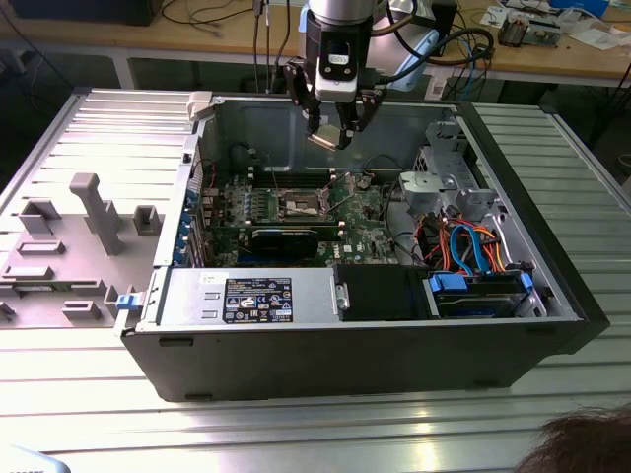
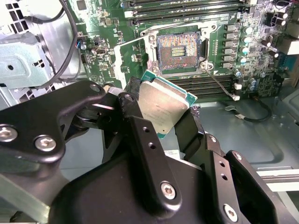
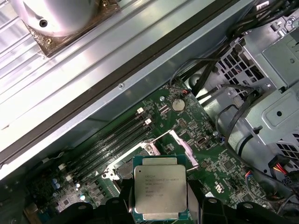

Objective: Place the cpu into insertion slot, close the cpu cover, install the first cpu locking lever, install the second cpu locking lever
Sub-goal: 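Place the cpu into insertion slot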

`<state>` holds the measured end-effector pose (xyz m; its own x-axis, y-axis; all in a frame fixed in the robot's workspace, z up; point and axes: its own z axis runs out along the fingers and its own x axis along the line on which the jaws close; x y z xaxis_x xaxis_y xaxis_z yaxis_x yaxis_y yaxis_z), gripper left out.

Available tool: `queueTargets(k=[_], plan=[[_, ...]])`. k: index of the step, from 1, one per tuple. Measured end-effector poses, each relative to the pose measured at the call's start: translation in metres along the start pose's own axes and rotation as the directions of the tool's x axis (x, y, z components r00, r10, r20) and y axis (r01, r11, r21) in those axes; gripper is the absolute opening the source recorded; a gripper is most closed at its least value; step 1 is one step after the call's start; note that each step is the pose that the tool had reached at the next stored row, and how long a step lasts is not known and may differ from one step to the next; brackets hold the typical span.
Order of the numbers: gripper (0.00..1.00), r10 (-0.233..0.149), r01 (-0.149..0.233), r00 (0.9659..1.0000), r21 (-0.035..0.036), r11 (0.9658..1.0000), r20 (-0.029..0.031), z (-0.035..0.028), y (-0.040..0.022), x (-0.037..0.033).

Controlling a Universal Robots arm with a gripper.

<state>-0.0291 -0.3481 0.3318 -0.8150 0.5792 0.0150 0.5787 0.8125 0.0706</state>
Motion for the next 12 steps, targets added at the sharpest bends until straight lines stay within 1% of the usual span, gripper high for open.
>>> queueTargets(k=[12], plan=[[0.55,0.012,-0.012,0.9999,-0.0001,0.9999,0.0008,0.0,0.0,0.0]])
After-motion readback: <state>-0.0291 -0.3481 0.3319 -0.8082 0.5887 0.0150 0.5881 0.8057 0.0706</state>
